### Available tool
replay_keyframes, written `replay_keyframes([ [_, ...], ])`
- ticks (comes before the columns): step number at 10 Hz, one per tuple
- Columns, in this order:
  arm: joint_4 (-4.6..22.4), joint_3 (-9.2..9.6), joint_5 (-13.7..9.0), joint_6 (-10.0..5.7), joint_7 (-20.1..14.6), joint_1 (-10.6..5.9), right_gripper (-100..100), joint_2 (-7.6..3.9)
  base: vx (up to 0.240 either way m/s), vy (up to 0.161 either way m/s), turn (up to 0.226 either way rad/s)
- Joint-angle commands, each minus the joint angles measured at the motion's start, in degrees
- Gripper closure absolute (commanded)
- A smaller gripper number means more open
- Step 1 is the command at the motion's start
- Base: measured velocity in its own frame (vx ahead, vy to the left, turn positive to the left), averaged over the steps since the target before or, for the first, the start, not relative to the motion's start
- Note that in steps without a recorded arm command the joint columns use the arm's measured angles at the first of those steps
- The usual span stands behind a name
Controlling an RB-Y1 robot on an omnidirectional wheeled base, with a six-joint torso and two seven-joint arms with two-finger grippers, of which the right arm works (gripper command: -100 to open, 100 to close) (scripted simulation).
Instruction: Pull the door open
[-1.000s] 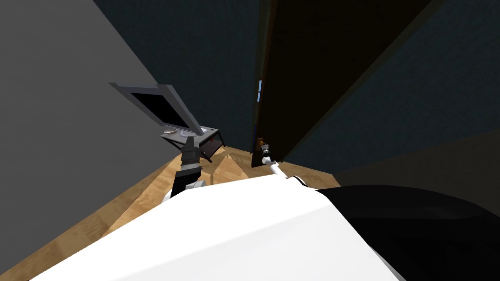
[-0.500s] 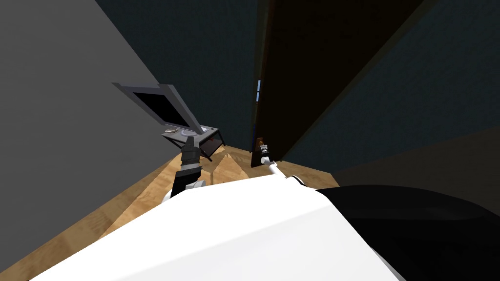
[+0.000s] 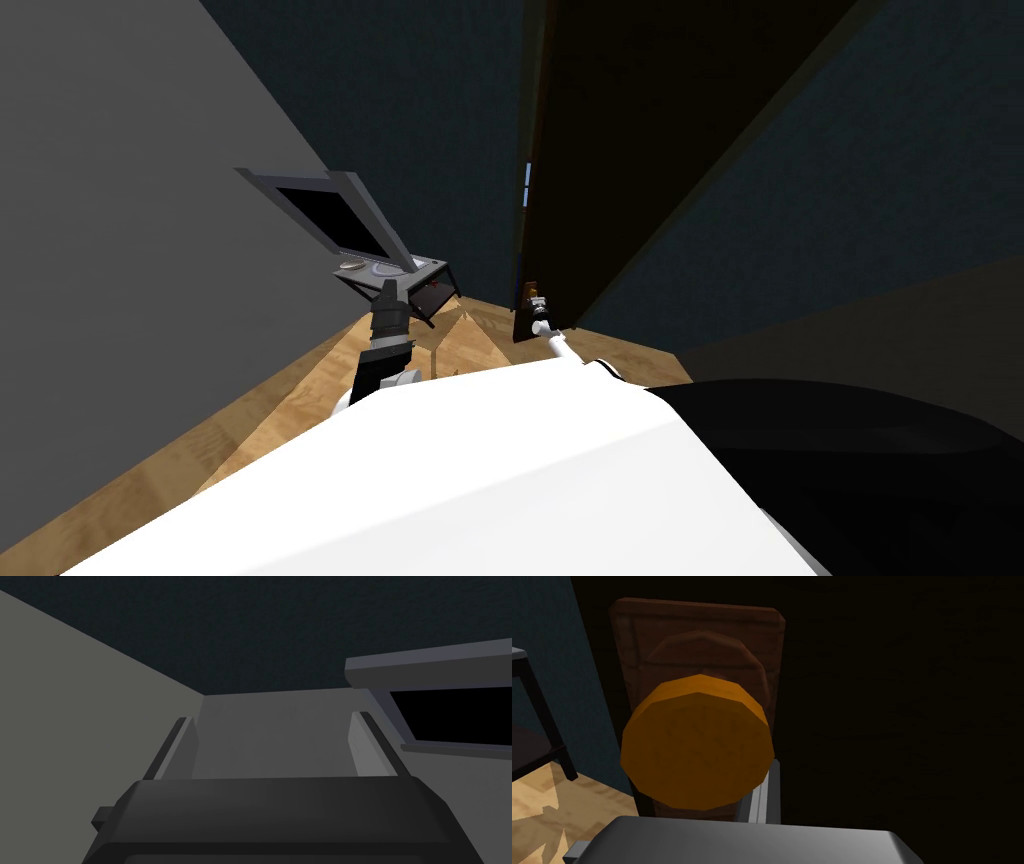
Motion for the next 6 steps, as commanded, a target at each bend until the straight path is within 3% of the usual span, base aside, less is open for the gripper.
replay_keyframes([
  [1, -1.7, 0.83, -0.1, 0.05, -0.3, 0.02, -100, 1.19, -0.044, -0.031, 0.024],
  [2, -1.2, 0.04, -0.3, 0.13, -0.4, 0.92, -100, 0.12, -0.005, -0.036, -0.049],
  [3, -1.1, -0.93, -0.8, 2.04, -0.2, 0.35, -100, -0.25, 0.002, -0.008, -0.125],
  [6, -1.0, -2.20, -1.5, 5.23, 0.3, -1.43, -100, -0.48, -0.005, 0.043, -0.073],
])
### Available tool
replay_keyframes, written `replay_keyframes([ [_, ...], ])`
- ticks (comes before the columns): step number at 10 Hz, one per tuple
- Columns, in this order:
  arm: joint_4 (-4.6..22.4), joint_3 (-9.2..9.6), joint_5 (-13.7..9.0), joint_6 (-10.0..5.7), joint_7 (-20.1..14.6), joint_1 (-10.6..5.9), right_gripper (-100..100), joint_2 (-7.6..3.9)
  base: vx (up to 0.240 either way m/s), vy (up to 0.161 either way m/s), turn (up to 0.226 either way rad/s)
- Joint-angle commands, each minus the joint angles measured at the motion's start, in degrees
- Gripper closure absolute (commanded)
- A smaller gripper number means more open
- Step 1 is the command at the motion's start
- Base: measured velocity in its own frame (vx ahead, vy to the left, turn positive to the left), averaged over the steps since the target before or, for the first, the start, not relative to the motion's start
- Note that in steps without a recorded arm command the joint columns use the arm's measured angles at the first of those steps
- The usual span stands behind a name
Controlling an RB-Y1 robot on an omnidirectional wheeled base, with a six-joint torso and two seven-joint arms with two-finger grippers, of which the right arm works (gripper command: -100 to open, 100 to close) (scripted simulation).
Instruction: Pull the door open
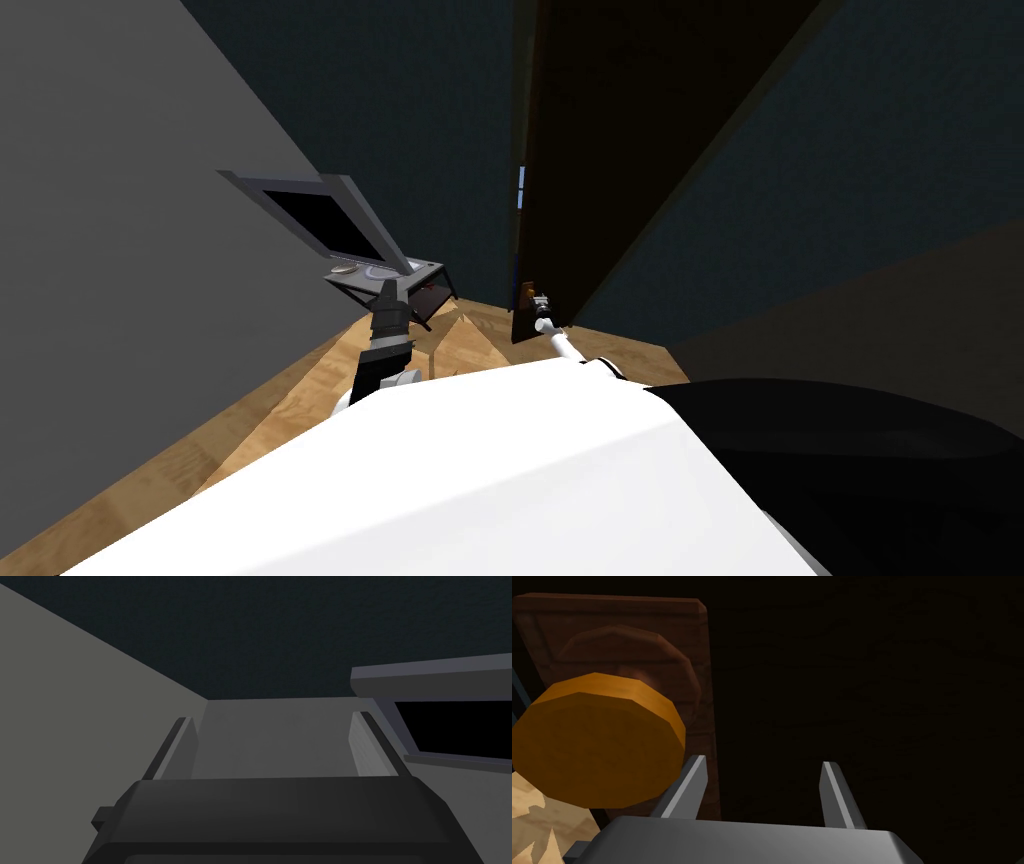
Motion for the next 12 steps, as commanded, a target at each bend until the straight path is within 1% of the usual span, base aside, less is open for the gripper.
replay_keyframes([
  [1, -1.6, 0.04, -0.2, 1.63, 0.3, -0.89, -100, 0.56, -0.004, 0.027, -0.005],
  [2, -1.5, -0.36, -0.4, 2.64, 0.5, -1.46, -100, 0.49, -0.007, 0.038, -0.036],
  [3, -0.4, -0.52, -0.5, 1.99, 0.0, -0.60, -100, -0.56, 0.008, -0.001, -0.059],
  [4, -0.4, -0.52, -0.5, 1.99, 0.0, -0.60, 100, -0.56, 0.007, -0.015, 0.033],
  [9, -0.4, -0.52, -0.5, 1.99, 0.0, -0.60, 100, -0.56, -0.003, 0.002, 0.003],
  [10, -1.1, 1.12, -0.4, 1.17, -1.0, -0.04, -100, -0.74, -0.103, -0.090, 0.126],
  [11, -1.4, 1.67, -0.4, 0.90, -1.3, 0.11, -100, -0.78, -0.176, -0.128, 0.143],
  [12, -2.0, 2.86, -0.3, 0.31, -2.0, 0.44, -100, -0.85, -0.177, -0.149, 0.086],
])
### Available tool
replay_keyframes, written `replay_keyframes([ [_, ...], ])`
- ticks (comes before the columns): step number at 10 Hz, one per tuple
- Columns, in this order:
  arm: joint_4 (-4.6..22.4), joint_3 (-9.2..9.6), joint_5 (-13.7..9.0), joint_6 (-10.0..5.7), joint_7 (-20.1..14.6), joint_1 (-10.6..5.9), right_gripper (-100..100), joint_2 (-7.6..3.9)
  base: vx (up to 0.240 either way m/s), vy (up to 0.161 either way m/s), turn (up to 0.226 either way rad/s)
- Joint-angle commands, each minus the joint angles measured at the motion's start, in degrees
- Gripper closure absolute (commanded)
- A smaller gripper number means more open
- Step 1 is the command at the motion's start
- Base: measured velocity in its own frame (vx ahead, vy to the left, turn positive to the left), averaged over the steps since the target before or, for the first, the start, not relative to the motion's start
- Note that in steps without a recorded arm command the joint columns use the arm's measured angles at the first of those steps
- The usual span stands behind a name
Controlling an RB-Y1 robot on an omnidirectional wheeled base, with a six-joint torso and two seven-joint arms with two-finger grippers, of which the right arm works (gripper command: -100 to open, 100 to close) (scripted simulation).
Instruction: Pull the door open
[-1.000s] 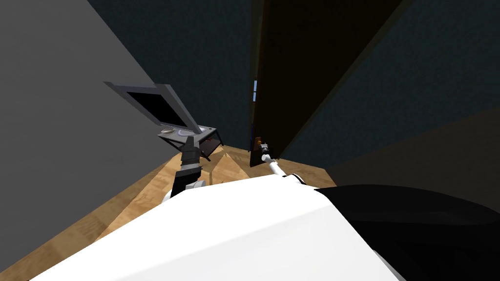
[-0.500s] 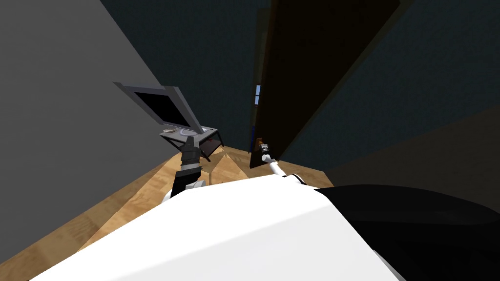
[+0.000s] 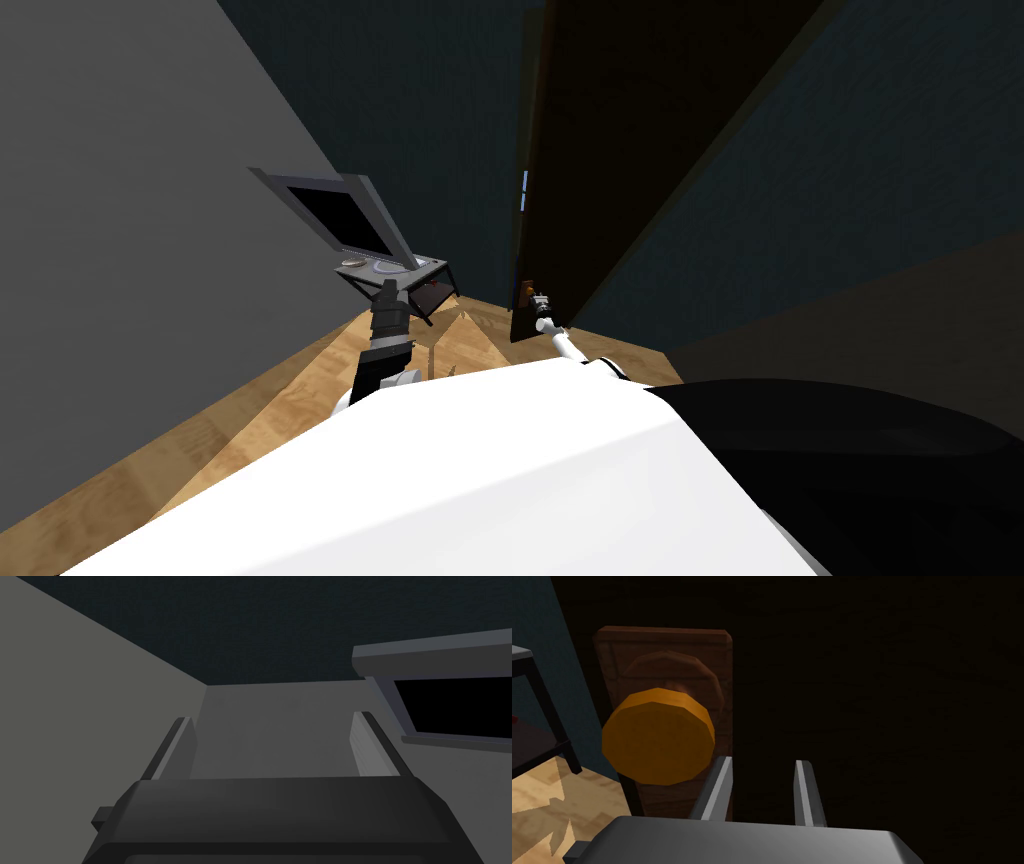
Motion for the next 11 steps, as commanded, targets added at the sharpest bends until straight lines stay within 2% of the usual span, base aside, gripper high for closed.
replay_keyframes([
  [1, -0.7, 1.79, 0.1, -0.23, -0.6, 0.13, -100, 0.55, -0.166, -0.149, 0.078],
  [2, -1.3, 3.12, 0.2, -0.88, -1.4, 0.50, -100, 0.47, -0.169, -0.155, 0.144],
  [5, -2.3, 5.08, 0.3, -1.84, -2.6, 1.05, -100, 0.35, -0.136, -0.095, 0.103],
  [11, -3.7, 7.91, 0.4, -3.23, -4.2, 1.83, -100, 0.18, -0.077, -0.058, 0.062],
])
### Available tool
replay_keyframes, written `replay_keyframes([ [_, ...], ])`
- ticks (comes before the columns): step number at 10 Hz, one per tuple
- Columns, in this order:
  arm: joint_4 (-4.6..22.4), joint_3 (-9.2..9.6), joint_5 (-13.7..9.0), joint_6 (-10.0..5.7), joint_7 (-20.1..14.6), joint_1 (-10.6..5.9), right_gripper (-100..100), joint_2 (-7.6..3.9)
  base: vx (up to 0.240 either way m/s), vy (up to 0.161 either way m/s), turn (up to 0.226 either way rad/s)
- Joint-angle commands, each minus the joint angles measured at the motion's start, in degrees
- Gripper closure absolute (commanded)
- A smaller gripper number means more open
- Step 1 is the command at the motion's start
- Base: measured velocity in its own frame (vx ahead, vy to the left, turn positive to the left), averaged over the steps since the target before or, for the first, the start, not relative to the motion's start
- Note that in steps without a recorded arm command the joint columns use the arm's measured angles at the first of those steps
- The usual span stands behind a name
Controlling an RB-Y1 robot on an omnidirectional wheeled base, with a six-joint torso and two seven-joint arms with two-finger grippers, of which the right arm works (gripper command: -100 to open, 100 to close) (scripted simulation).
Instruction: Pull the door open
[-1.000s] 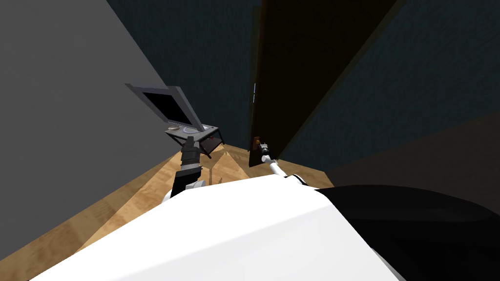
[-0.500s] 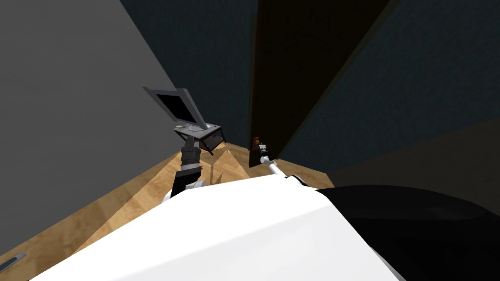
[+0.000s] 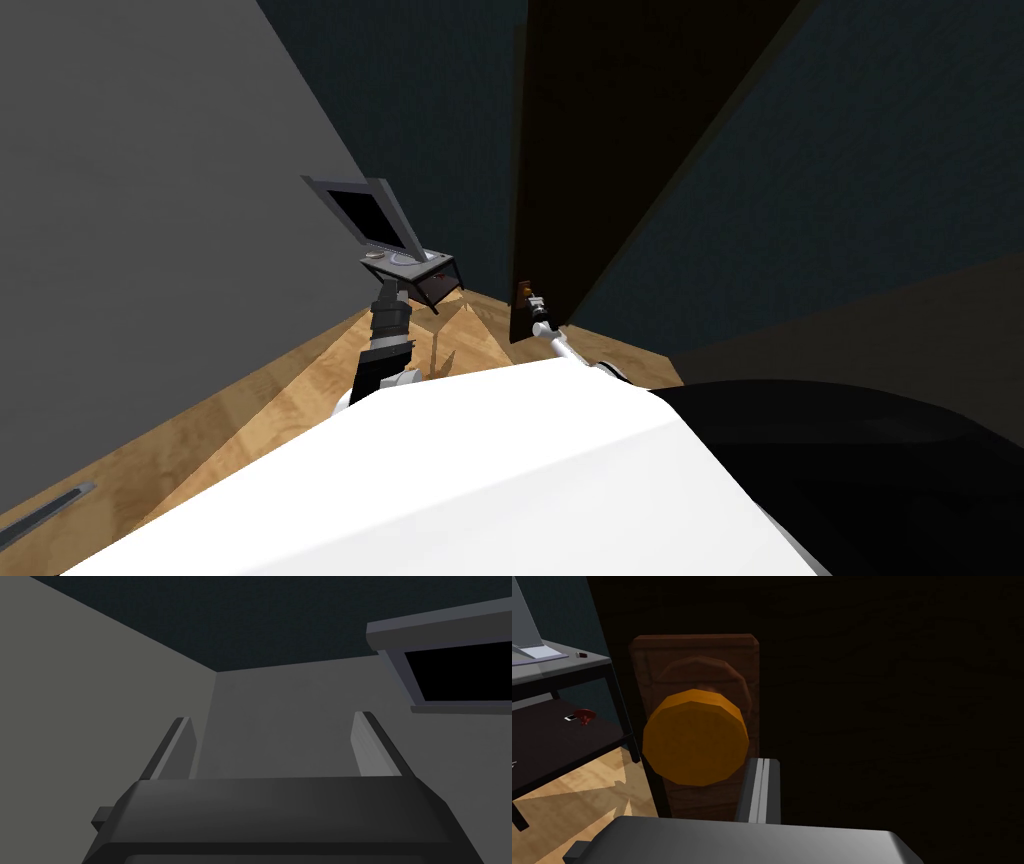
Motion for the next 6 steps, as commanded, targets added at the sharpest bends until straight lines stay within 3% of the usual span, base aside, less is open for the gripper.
replay_keyframes([
  [1, 0.2, 1.79, 0.3, -0.39, -0.7, -0.75, -100, 0.70, -0.071, -0.059, 0.036],
  [2, -0.1, 0.40, 0.0, -0.15, -0.2, 0.09, -100, -0.11, -0.022, -0.048, -0.039],
  [3, 0.2, -0.64, -0.9, 1.71, -0.2, -0.75, -100, -0.57, 0.041, 0.024, -0.106],
  [5, 0.4, -1.44, -1.6, 3.54, -0.2, -1.74, -100, -0.76, 0.078, 0.096, -0.068],
  [6, 1.6, -1.60, -1.5, 2.56, -0.5, -1.06, -100, -1.51, 0.063, 0.016, -0.062],
])
